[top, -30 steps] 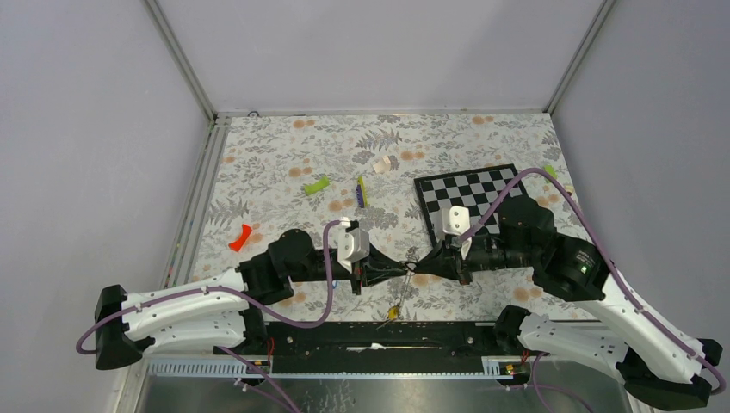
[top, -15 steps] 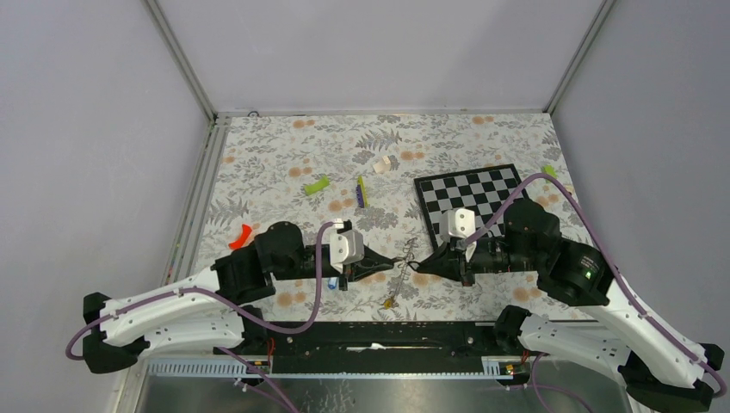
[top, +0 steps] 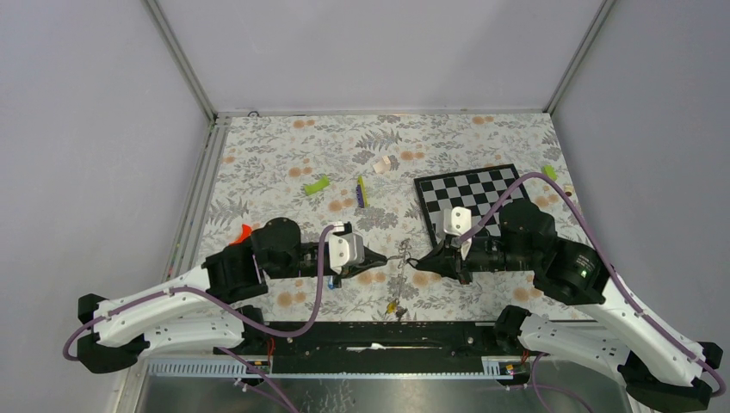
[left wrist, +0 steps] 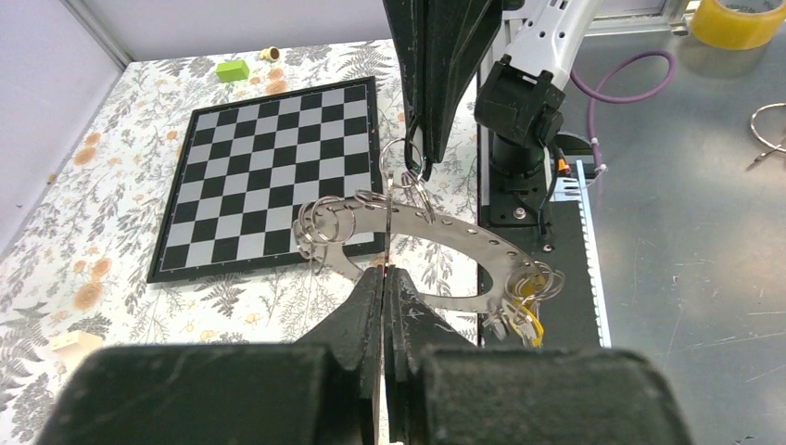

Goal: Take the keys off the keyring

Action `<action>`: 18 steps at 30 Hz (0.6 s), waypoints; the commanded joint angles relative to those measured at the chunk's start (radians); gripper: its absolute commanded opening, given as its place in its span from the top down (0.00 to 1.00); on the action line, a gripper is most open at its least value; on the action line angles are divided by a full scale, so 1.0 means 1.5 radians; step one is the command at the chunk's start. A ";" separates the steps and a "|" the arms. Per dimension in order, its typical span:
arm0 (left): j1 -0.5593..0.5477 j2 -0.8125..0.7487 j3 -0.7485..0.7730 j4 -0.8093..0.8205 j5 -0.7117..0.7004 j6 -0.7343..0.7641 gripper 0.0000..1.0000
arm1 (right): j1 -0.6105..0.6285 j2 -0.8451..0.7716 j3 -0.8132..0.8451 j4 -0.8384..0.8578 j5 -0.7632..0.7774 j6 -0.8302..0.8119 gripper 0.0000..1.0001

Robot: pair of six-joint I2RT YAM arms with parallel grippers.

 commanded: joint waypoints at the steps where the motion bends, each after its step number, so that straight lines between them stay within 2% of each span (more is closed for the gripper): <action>1: 0.003 -0.017 0.036 -0.006 -0.050 0.026 1.00 | 0.001 -0.006 0.008 -0.016 0.016 -0.008 1.00; 18: 0.003 -0.011 0.077 -0.026 -0.051 0.061 1.00 | 0.001 0.005 0.002 -0.039 0.050 -0.018 1.00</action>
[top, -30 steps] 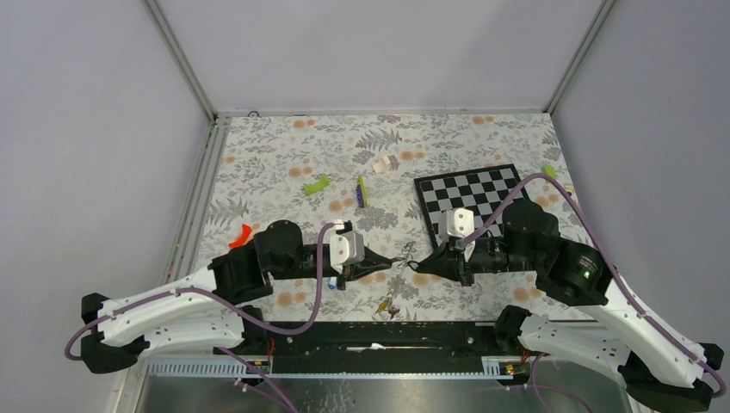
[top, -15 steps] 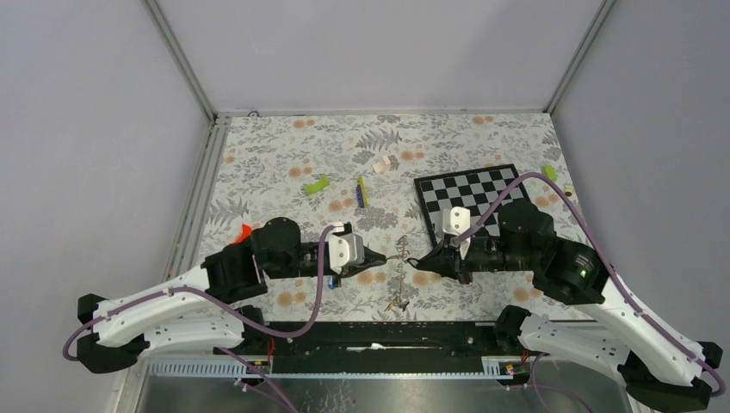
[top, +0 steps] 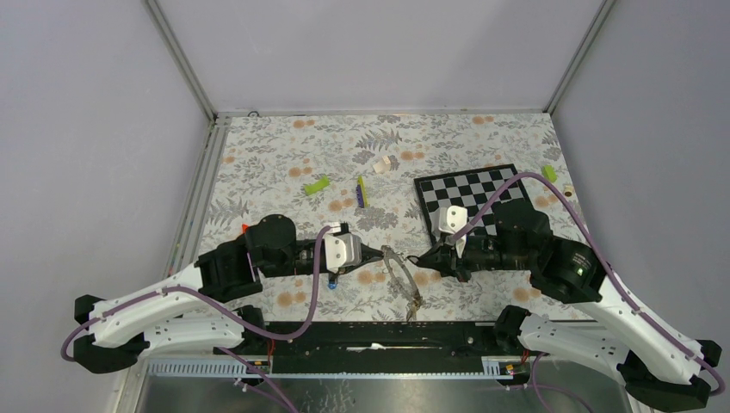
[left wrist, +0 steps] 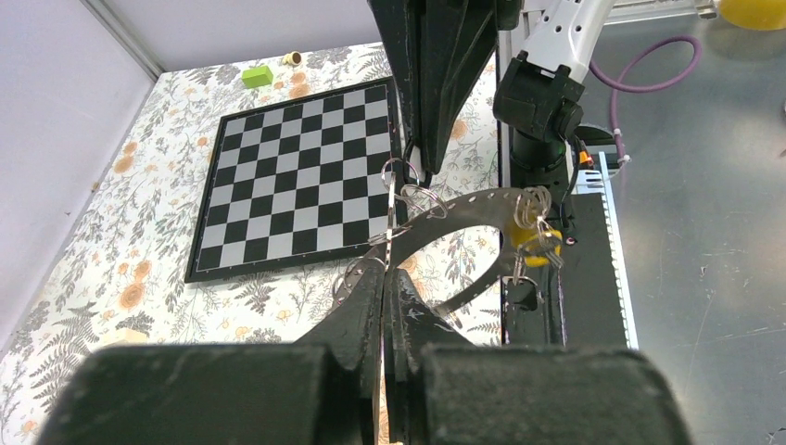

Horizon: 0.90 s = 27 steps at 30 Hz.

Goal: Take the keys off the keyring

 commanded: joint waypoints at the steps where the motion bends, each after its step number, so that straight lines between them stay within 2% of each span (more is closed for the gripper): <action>1: 0.003 -0.010 0.038 0.016 -0.032 0.017 1.00 | 0.001 -0.005 0.002 -0.018 0.005 -0.006 1.00; 5: 0.003 -0.006 0.042 0.016 -0.027 0.016 1.00 | 0.001 -0.010 -0.007 -0.008 0.007 -0.004 1.00; 9: 0.003 -0.006 0.044 0.016 -0.024 0.017 1.00 | 0.002 -0.021 -0.014 0.003 0.015 0.000 0.95; 20: 0.003 -0.004 0.043 0.016 -0.019 0.000 1.00 | 0.001 -0.053 -0.034 0.039 0.055 0.011 0.70; 27: 0.003 0.001 0.044 0.016 -0.021 -0.028 1.00 | 0.001 -0.087 -0.065 0.095 0.076 0.043 0.63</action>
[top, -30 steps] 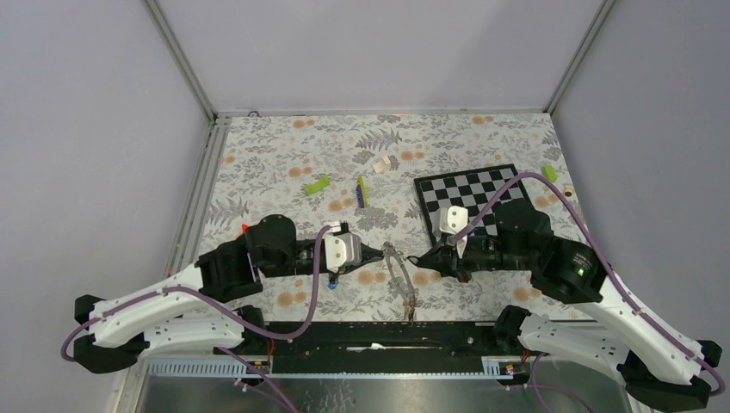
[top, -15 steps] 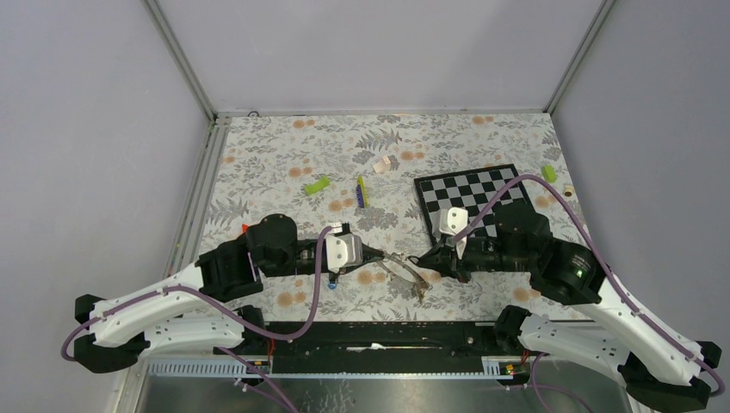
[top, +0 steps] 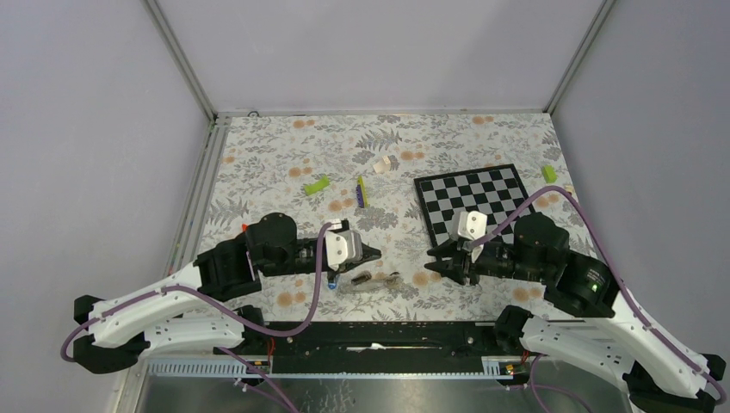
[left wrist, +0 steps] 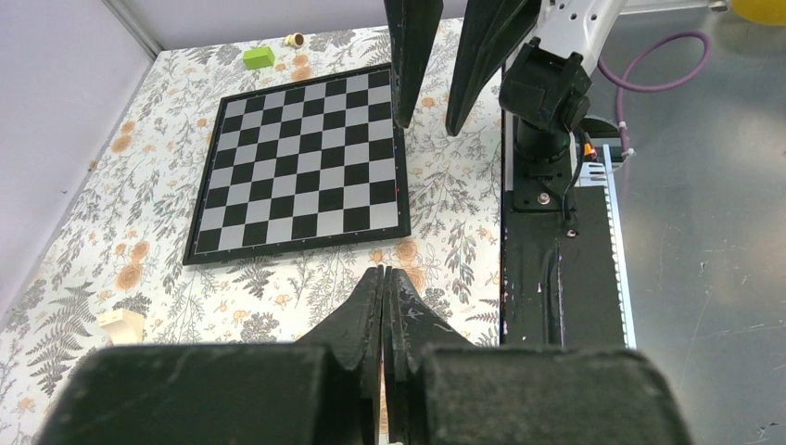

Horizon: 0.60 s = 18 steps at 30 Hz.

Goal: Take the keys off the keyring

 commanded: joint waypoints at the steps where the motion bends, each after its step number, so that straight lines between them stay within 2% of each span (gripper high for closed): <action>1: 0.001 -0.001 0.035 0.045 -0.012 -0.028 1.00 | 0.001 -0.019 -0.021 0.074 0.022 0.035 0.63; 7: 0.001 0.006 0.027 0.045 -0.031 -0.050 1.00 | 0.001 -0.031 -0.061 0.128 0.018 0.082 0.63; 12: 0.001 -0.012 0.001 0.047 -0.117 -0.114 1.00 | 0.001 -0.041 -0.101 0.154 0.043 0.135 0.62; 17: 0.001 -0.051 -0.056 0.059 -0.251 -0.241 1.00 | 0.001 -0.049 -0.127 0.159 0.085 0.190 0.60; 18: 0.001 -0.061 -0.071 0.059 -0.273 -0.269 0.95 | 0.001 -0.053 -0.135 0.163 0.093 0.204 0.59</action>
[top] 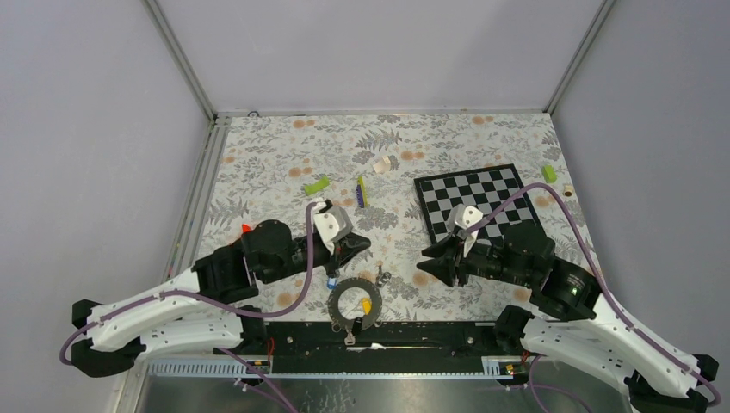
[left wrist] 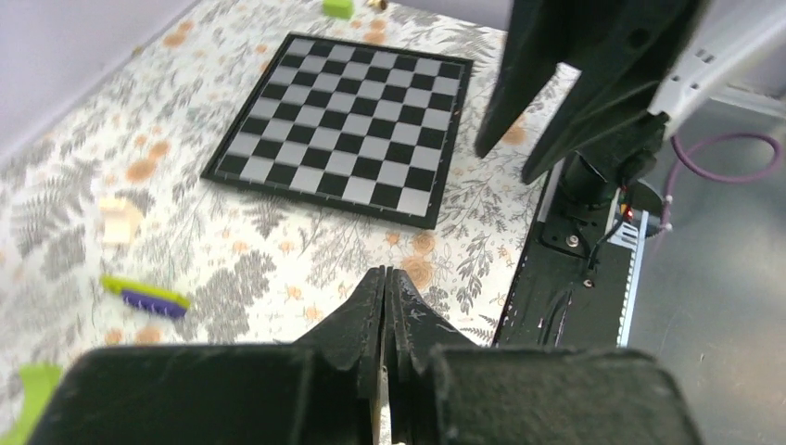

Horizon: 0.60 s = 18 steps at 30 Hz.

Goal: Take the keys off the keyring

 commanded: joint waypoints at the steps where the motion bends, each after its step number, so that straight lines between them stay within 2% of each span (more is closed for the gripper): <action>1: 0.001 -0.047 -0.054 0.036 -0.153 -0.155 0.86 | 0.001 -0.016 -0.026 0.049 0.057 0.082 0.58; 6: 0.001 -0.088 -0.134 0.021 -0.209 -0.307 0.53 | 0.001 -0.024 -0.069 0.061 0.132 0.182 0.56; 11: 0.001 -0.090 -0.203 -0.013 -0.187 -0.436 0.44 | 0.001 -0.016 -0.100 0.055 0.188 0.271 0.55; 18: -0.002 -0.068 -0.251 -0.102 -0.147 -0.606 0.35 | 0.001 -0.020 -0.137 0.057 0.229 0.310 0.55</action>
